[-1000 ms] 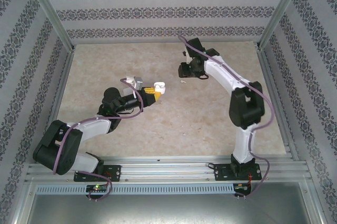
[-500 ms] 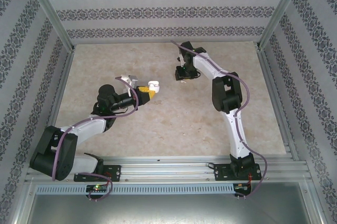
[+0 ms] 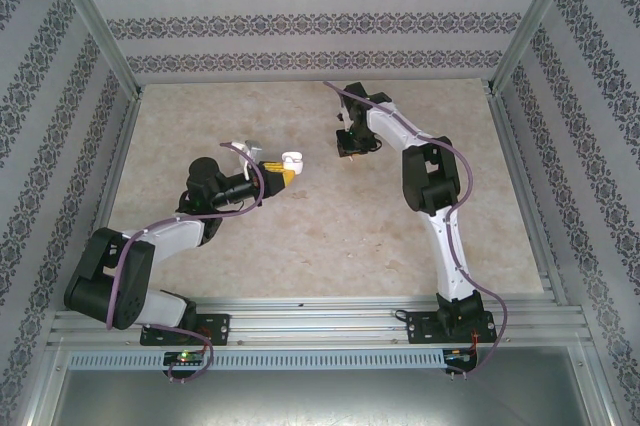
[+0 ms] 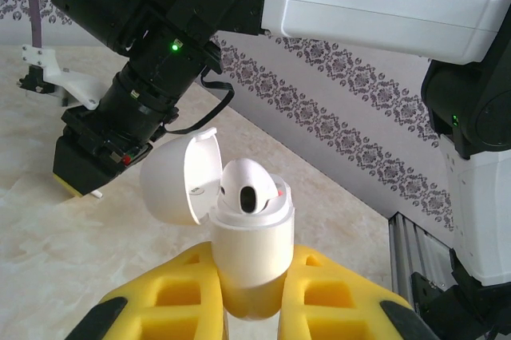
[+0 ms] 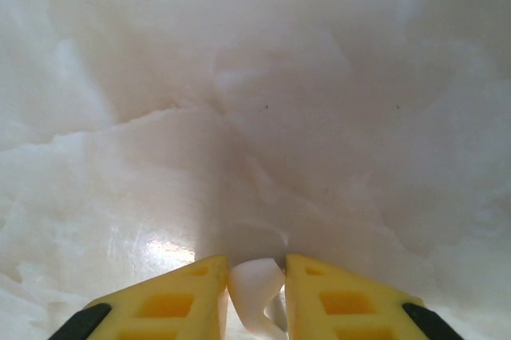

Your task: Insert wireless bluetooth earbuds into charging case

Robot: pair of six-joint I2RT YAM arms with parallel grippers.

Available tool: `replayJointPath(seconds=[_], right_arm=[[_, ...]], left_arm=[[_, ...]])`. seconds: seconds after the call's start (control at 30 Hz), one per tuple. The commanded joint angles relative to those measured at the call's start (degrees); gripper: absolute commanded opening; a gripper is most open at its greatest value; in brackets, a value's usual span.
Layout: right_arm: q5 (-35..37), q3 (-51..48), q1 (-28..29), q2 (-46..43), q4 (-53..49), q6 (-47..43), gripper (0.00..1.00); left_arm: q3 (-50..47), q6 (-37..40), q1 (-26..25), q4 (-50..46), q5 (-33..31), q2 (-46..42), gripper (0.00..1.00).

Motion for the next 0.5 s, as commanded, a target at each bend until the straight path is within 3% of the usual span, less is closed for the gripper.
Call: replayJointPath(seconds=[0.0, 0.17, 0.47], right_arm=[[-0.4, -3.2, 1.2, -1.8, -1.8, -0.1, 0.22], [-0.5, -7.2, 2.1, -4.4, -0.5, 1.2, 0.14], [-1.0, -23.7, 4.4, -14.9, 6.1, 8.2, 0.14]], left_arm=[[-0.1, -1.2, 0.6, 3.8, 1.1, -1.1, 0.0], [-1.1, -1.6, 0.6, 3.4, 0.8, -2.7, 0.0], [-3.4, -3.0, 0.6, 3.5, 0.4, -5.5, 0.0]])
